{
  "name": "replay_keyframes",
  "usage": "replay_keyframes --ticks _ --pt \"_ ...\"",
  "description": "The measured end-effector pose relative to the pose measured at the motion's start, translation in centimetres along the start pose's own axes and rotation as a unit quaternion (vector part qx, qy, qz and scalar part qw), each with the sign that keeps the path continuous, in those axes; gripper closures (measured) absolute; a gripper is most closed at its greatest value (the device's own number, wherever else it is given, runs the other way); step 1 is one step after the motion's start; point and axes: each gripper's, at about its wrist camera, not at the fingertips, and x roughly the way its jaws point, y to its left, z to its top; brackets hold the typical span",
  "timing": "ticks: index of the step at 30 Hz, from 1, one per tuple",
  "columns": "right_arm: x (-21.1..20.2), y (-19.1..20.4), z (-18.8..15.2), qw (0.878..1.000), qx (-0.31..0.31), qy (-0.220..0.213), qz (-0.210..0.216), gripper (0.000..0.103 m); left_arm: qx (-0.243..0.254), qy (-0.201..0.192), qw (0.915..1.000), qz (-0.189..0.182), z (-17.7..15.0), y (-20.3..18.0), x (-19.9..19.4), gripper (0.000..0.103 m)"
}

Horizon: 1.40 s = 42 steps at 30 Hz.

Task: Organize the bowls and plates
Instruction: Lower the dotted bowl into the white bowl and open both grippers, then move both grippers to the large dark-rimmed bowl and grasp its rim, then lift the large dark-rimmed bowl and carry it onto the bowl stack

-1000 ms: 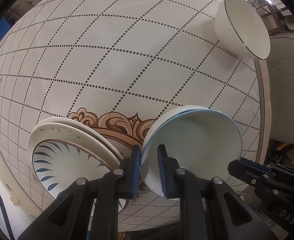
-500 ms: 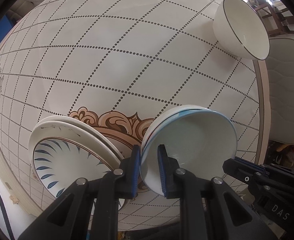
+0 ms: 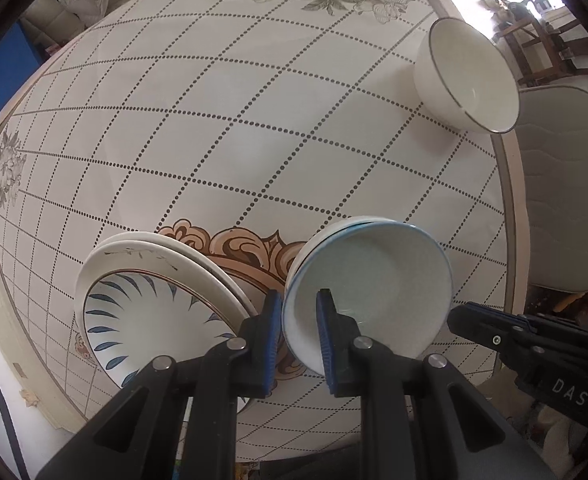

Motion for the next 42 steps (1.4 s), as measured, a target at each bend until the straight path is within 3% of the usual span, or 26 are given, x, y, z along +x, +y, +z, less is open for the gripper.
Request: replay_keyframes --ticks 3,4,5,7,9,12,19,24,32,34,35,42 --pt "-1.9 0.0 0.3 0.998 -0.023 -0.037 -0.033 0.072 0.008 -0.043 0.9990 0.010 0.3 -0.9 -2.4 0.080" --pt "-2.5 0.0 0.5 0.997 -0.030 -0.051 -0.041 0.057 0.011 -0.060 0.9980 0.015 0.6 -1.3 -3.2 0.074" --pt "-3.1 -0.1 0.8 0.996 -0.034 -0.063 -0.048 0.033 0.012 -0.074 0.9970 0.020 1.0 -1.7 -3.8 0.073" --pt "-4.5 -0.5 1.5 0.995 -0.043 -0.084 -0.043 0.009 0.010 -0.088 0.9957 0.027 2.3 -2.4 -4.4 0.066" --pt "-5.9 -1.0 2.3 0.992 -0.044 -0.111 -0.038 0.009 0.008 -0.088 0.9957 0.029 3.9 -3.0 -4.5 0.056" --pt "-7.2 -1.9 3.8 0.989 -0.048 -0.133 -0.050 0.009 0.008 -0.087 0.9961 0.017 6.7 -3.8 -4.4 0.050" --pt "-10.0 -3.6 8.7 0.977 -0.062 -0.185 -0.081 0.009 0.017 -0.070 0.9973 -0.009 12.4 -6.6 -3.0 0.050" --pt "-11.0 -4.4 12.9 0.977 -0.051 -0.188 -0.086 0.009 0.029 -0.052 0.9982 -0.007 15.5 -8.1 -1.1 0.050" --pt "-8.8 -5.9 16.8 0.986 -0.030 -0.143 -0.076 0.022 0.030 -0.022 0.9989 -0.027 18.3 -9.1 1.6 0.050" --pt "-8.0 -6.2 17.1 0.988 -0.022 -0.135 -0.065 0.024 0.031 -0.019 0.9987 -0.037 18.5 -9.4 2.0 0.052" --pt "-7.8 -6.5 17.2 0.990 -0.014 -0.131 -0.059 0.030 0.033 -0.018 0.9986 -0.036 18.6 -9.5 2.2 0.052" --pt "-6.0 -7.2 18.1 0.993 0.011 -0.108 -0.038 0.063 0.041 -0.001 0.9984 -0.039 19.1 -10.4 3.7 0.085"
